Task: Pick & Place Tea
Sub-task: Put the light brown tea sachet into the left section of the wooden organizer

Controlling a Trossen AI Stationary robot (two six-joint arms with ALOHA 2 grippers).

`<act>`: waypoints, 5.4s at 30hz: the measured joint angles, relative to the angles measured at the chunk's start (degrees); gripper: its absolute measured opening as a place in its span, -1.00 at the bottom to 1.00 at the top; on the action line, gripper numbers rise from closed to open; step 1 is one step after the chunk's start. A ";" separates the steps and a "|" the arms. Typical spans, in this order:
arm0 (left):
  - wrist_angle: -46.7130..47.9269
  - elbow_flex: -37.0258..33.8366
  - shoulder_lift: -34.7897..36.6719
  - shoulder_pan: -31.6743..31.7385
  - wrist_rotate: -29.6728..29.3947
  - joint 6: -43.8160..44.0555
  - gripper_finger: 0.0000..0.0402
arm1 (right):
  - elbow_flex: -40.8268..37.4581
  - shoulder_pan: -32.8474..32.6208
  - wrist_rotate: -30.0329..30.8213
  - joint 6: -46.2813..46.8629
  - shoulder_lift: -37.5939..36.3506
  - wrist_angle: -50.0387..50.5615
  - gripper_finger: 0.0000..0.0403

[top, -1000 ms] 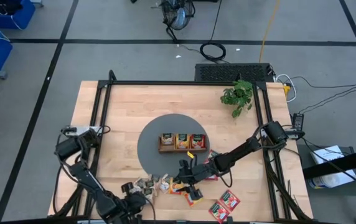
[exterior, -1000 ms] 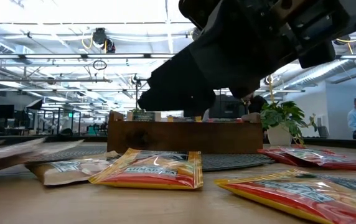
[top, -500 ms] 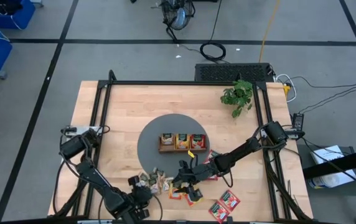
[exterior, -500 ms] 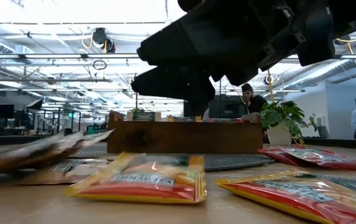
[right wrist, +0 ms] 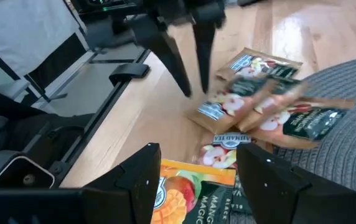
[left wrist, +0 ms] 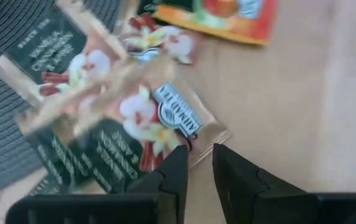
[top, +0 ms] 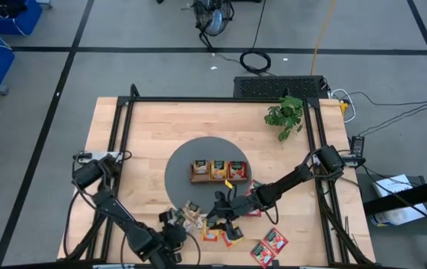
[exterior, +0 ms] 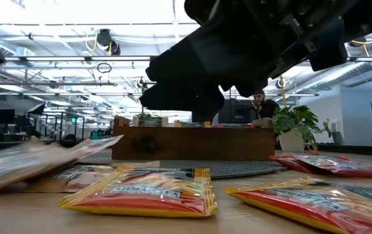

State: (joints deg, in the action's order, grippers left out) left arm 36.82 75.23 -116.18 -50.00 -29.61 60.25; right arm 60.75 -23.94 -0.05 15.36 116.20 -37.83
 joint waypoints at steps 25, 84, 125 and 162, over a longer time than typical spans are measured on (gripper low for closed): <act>14.03 0.41 0.35 3.38 -5.43 10.25 -0.60 | 0.00 2.87 3.58 -0.54 0.00 6.61 -0.04; -10.05 -7.61 -4.22 9.84 -16.31 -6.64 -0.60 | 0.00 9.21 -7.48 11.05 -0.02 10.74 -0.80; -4.21 -7.53 3.74 0.36 -30.44 -8.72 -0.60 | 6.84 14.04 0.16 -31.57 -21.94 39.22 -1.00; -0.03 -7.53 3.78 0.36 -28.48 -7.46 -0.60 | 8.51 26.97 -8.08 -50.36 -12.07 43.18 -1.00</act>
State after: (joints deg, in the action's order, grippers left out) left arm 36.79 67.70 -112.40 -49.65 -58.08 52.79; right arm 69.27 3.03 -8.13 -34.99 104.13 5.35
